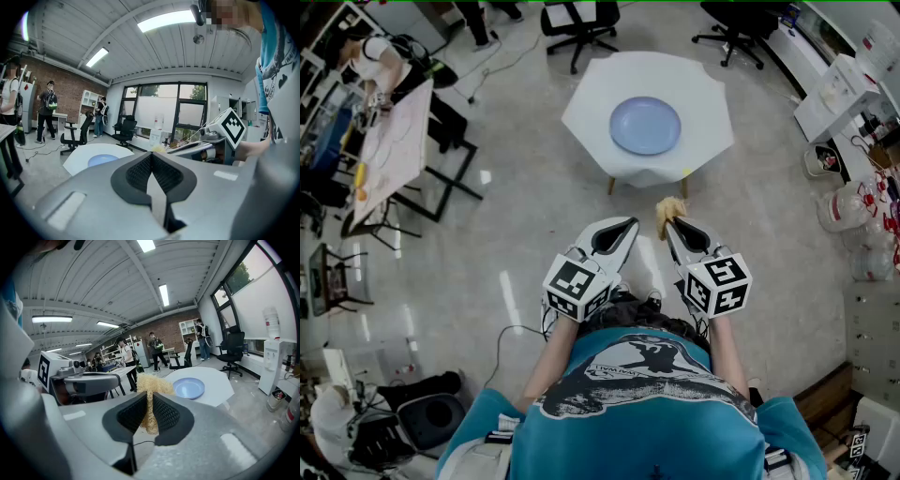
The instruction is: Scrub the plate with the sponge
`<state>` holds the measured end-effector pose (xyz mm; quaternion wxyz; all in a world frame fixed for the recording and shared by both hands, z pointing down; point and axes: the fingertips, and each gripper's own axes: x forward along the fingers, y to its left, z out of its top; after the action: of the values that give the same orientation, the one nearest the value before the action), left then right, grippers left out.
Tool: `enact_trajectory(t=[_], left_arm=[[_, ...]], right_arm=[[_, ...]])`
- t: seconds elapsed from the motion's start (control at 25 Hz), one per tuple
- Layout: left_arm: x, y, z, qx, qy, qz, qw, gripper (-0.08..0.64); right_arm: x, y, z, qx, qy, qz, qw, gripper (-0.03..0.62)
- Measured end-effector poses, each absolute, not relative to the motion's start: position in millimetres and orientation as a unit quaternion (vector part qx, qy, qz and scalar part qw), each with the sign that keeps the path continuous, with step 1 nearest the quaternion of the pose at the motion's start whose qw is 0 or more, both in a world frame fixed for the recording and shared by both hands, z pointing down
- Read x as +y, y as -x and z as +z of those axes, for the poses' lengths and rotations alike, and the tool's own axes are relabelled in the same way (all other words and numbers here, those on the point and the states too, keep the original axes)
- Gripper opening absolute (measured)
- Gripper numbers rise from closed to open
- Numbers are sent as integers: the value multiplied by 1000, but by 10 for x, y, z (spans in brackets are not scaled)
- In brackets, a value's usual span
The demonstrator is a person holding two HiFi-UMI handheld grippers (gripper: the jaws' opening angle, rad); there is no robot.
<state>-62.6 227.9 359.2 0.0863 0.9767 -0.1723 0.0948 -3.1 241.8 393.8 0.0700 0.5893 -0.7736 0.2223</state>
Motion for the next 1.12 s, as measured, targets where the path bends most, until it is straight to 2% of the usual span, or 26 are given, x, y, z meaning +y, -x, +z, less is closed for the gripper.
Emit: enact_trajectory(t=[1.12], left_arm=[[2380,313,3715,-230,-964,100,94,15]], right_arm=[[2591,-398,4056,-785,-575,227,54,40]])
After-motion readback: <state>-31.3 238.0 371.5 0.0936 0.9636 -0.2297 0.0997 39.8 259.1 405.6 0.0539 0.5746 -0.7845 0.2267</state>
